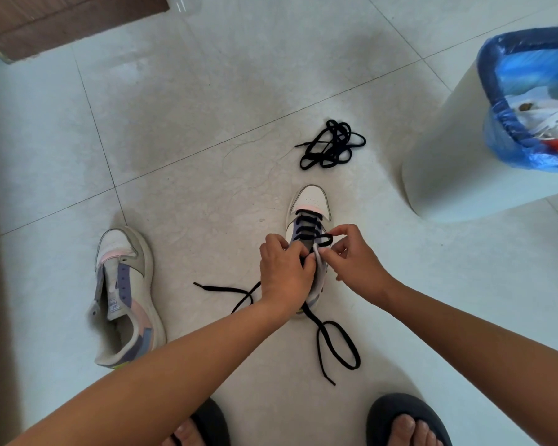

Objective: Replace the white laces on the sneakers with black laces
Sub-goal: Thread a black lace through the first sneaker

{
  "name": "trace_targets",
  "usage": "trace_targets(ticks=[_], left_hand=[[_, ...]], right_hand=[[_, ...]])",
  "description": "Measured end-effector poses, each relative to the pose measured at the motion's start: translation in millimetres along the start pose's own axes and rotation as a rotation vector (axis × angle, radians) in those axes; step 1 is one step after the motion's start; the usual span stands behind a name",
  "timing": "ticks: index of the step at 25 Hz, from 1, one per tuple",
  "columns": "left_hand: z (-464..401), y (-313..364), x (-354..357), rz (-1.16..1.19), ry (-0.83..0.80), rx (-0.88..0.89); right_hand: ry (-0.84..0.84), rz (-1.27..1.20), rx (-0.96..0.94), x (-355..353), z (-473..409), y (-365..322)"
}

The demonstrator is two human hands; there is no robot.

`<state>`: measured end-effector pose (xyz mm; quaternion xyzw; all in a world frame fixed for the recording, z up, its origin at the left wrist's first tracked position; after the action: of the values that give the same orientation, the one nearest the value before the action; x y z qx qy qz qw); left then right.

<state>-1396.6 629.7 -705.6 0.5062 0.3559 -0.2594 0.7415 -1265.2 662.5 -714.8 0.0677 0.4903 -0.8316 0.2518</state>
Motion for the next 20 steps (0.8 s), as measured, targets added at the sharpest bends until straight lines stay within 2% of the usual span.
trace_targets(ticks=[5,9,14,17,20], left_hand=[[-2,-6,-6,0.021,-0.030,0.090],[8,-2,-15,-0.126,0.143,0.336],[39,-17,-27,-0.118,0.167,0.479],[46,-30,-33,-0.081,0.107,0.439],[49,-31,-31,-0.021,-0.043,0.387]], right_hand=[[-0.090,0.185,-0.108,9,11,-10],[0.047,0.109,-0.008,17,15,-6],[0.146,0.095,0.012,17,15,-9],[0.131,0.128,-0.003,23,18,-10],[0.126,0.174,-0.003,27,20,-10]])
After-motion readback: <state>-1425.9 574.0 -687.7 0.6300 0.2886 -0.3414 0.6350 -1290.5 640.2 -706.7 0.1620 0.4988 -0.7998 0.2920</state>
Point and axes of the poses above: each hand's wrist, its own z-axis away from the middle knuckle, its own x-axis out of the palm, y = z × x, the point moved 4 cm from there along -z, towards the middle knuckle, and after that the axes turned 2 degrees about y, right-handed, at the moved point
